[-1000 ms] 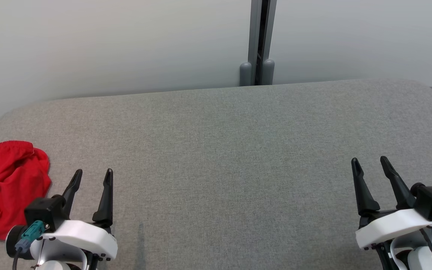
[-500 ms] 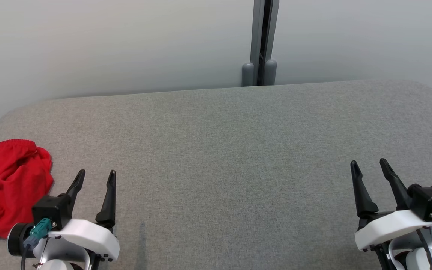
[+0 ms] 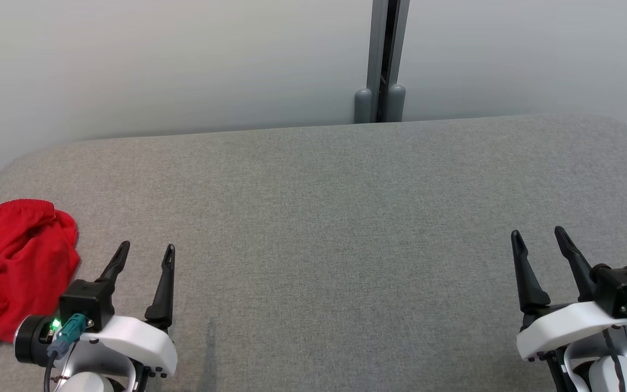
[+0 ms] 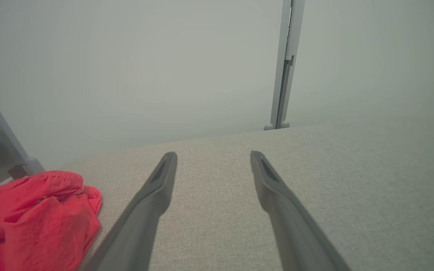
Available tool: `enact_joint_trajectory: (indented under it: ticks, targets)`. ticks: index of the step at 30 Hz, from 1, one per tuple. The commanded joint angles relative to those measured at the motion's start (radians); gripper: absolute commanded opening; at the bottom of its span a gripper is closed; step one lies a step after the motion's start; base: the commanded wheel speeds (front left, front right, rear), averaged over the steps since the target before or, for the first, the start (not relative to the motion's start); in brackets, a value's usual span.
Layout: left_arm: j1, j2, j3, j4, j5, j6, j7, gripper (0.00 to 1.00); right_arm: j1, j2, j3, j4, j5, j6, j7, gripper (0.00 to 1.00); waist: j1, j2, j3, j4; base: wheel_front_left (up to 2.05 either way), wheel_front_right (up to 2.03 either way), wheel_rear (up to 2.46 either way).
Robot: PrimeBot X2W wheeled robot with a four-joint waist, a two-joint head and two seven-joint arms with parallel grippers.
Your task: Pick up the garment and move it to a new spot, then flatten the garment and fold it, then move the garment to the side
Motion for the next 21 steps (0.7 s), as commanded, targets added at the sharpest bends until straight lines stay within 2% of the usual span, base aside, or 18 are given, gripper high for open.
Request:
enact_joint_trajectory:
  ticks: [1,21]
  targets:
    - [-0.014,0.006,-0.001,0.002,0.011,0.007,-0.003,1.0,-0.012,-0.001,-0.002,0.003,-0.008,0.0,-0.001,1.0,0.0,-0.0001,0.001,0.0,0.0,0.0,0.0]
    - [-0.018,0.0,-0.001,0.0,-0.032,0.016,-0.009,1.0,-0.014,0.001,-0.014,0.0,0.004,0.0,0.009,1.0,0.0,-0.0001,0.01,0.021,0.0,0.0,0.0]
